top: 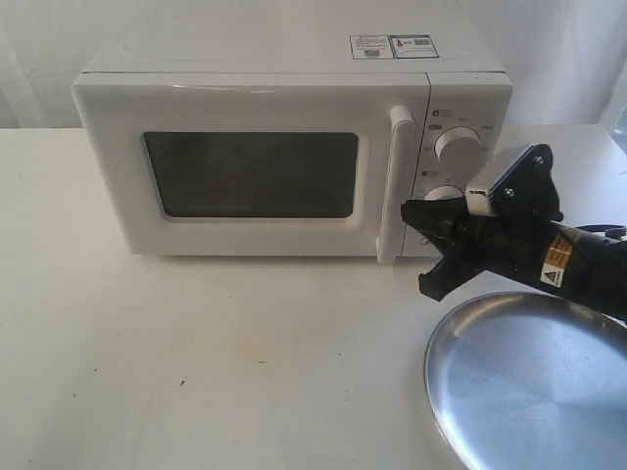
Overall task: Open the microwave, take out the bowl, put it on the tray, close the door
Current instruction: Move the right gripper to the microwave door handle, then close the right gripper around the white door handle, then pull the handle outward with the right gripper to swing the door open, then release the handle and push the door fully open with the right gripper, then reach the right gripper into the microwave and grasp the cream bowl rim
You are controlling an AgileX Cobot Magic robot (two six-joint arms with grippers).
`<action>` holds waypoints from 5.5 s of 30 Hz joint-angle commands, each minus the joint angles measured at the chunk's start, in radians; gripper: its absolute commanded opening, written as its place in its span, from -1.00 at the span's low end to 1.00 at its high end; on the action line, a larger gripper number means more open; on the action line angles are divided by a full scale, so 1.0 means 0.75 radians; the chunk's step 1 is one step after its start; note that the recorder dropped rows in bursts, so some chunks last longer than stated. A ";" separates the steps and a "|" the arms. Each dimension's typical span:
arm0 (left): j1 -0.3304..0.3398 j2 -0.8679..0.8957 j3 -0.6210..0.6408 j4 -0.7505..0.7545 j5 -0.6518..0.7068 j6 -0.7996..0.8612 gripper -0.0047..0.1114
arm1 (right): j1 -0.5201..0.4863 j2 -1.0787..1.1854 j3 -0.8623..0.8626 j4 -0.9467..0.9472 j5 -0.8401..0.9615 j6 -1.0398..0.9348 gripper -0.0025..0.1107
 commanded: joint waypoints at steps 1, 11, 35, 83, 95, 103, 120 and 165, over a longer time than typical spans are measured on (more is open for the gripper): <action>-0.003 -0.003 -0.004 -0.008 0.004 0.000 -0.92 | -0.128 0.004 -0.008 -0.147 -0.153 0.071 -0.96; -0.003 -0.003 -0.004 -0.008 0.004 0.000 -0.92 | -0.153 0.057 -0.067 -0.299 -0.159 0.058 -0.95; -0.003 -0.003 -0.004 -0.008 0.004 0.000 -0.92 | -0.021 0.156 -0.244 -0.277 -0.105 0.148 -0.08; -0.003 -0.003 -0.004 -0.008 0.004 0.000 -0.92 | 0.032 -0.480 -0.002 -1.153 0.177 1.097 -0.51; -0.003 -0.003 -0.004 -0.008 0.004 0.000 -0.92 | 0.032 -0.522 -0.007 -0.248 0.565 0.551 -0.96; -0.003 -0.003 -0.004 -0.008 0.004 0.000 -0.92 | 0.032 -0.379 -0.007 -0.150 0.265 0.359 -0.96; -0.003 -0.003 -0.004 -0.008 0.004 0.000 -0.92 | 0.035 -0.334 -0.007 -0.684 -0.164 0.522 -0.96; -0.003 -0.003 -0.004 -0.008 0.004 0.000 -0.92 | 0.609 0.346 -0.820 0.026 0.812 -0.263 -0.05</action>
